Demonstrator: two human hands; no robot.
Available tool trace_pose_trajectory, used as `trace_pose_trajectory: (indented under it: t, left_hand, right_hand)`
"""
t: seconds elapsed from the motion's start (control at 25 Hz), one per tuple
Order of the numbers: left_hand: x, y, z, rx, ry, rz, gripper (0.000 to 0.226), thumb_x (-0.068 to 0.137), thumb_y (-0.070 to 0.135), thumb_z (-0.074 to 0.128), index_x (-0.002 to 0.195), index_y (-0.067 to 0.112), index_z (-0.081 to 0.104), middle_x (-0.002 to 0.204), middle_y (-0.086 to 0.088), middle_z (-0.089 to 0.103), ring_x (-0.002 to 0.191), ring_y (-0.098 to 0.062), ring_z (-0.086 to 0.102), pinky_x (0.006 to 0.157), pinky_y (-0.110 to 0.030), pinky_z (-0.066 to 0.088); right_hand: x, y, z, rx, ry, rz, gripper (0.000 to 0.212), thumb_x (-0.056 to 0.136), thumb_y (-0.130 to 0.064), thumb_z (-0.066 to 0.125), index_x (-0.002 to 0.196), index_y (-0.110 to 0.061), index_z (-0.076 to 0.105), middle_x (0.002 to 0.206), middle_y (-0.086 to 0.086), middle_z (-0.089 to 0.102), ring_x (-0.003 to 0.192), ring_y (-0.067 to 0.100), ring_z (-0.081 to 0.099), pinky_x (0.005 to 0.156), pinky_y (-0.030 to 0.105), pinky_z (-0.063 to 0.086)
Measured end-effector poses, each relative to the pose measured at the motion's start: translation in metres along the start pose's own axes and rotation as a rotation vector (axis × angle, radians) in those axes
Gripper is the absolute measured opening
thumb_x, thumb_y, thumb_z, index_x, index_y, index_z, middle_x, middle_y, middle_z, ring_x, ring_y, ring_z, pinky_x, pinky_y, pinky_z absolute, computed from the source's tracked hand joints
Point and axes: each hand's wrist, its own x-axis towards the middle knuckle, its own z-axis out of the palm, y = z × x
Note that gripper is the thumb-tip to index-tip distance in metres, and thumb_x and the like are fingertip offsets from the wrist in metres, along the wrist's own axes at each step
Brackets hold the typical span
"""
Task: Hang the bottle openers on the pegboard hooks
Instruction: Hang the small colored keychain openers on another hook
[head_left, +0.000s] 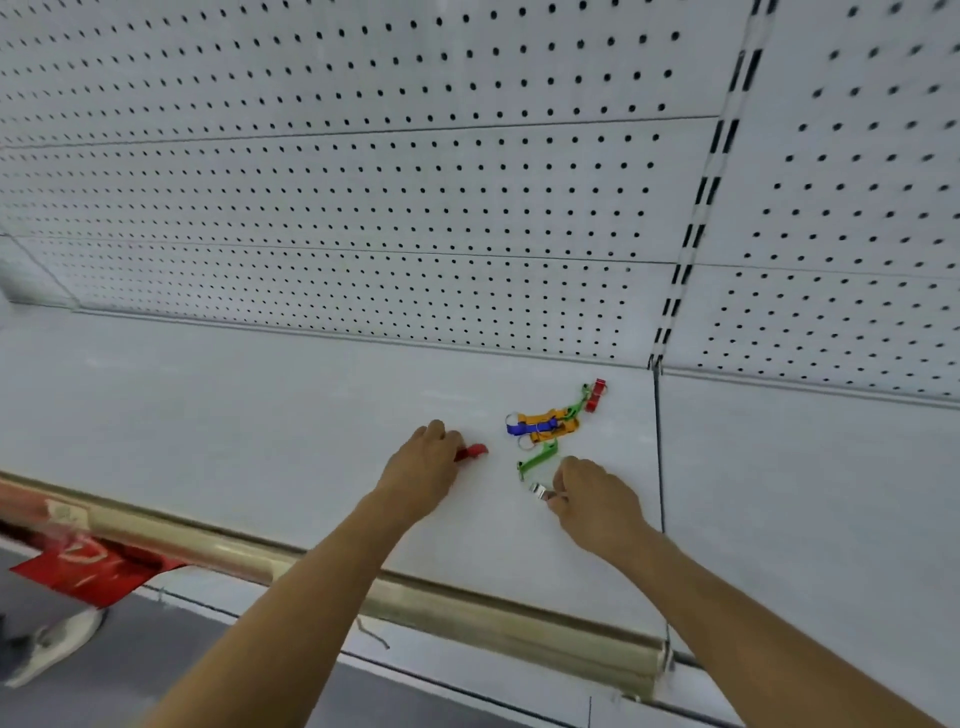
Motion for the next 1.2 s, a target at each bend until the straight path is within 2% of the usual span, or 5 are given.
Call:
trace_pose_trajectory:
  t: [0.12,0.4,0.6,0.76,1.2]
  left_hand:
    - [-0.010,-0.003,0.001,-0.239,0.019,-0.092,0.014,0.095,0.017,0.047,0.105,0.008,0.051,0.103,-0.012,0.056,0.090,-0.027,0.055,0.076,-0.035,0.043]
    - [-0.059,0.061,-0.021,-1.273,-0.062,-0.241,0.011,0.094,0.006,0.043,0.087,0.010,0.049,0.067,-0.003,0.045,0.057,-0.014,0.040,0.051,-0.025,0.035]
    - [-0.082,0.120,-0.041,-1.286,-0.163,0.015,0.023,0.097,0.031,0.053,0.099,0.013,0.067,0.050,0.014,0.041,0.046,-0.005,0.033,0.044,-0.019,0.029]
    - [-0.098,0.180,-0.048,-1.372,-0.303,0.137,0.025,0.101,0.028,0.042,0.083,0.012,0.052,0.054,0.007,0.030,0.047,-0.008,0.024,0.043,-0.020,0.022]
    - [-0.176,0.434,-0.031,-1.852,-0.557,0.022,0.027,0.103,0.024,0.040,0.082,0.012,0.051,0.052,0.003,0.029,0.042,-0.010,0.023,0.037,-0.019,0.019]
  right_hand:
    - [-0.009,-0.003,0.000,0.091,-0.056,0.099,0.020,0.094,-0.027,0.052,0.098,-0.009,0.059,0.099,0.006,0.064,0.087,0.023,0.061,0.066,0.029,0.042]
    - [-0.069,-0.006,-0.030,0.994,-0.099,0.188,0.019,0.092,-0.016,0.060,0.077,-0.005,0.066,0.066,0.006,0.061,0.052,0.013,0.049,0.045,0.022,0.035]
    - [-0.116,0.005,-0.045,1.178,0.000,0.181,0.023,0.093,-0.015,0.059,0.090,0.007,0.068,0.063,0.006,0.060,0.052,0.015,0.047,0.046,0.023,0.037]
    - [-0.166,0.034,-0.063,1.175,0.173,0.197,0.025,0.090,-0.022,0.064,0.078,0.000,0.068,0.060,0.007,0.061,0.047,0.014,0.047,0.043,0.023,0.039]
    - [-0.355,0.198,-0.128,1.249,0.717,0.134,0.022,0.098,-0.015,0.049,0.081,-0.002,0.055,0.061,0.004,0.049,0.046,0.013,0.036,0.043,0.026,0.031]
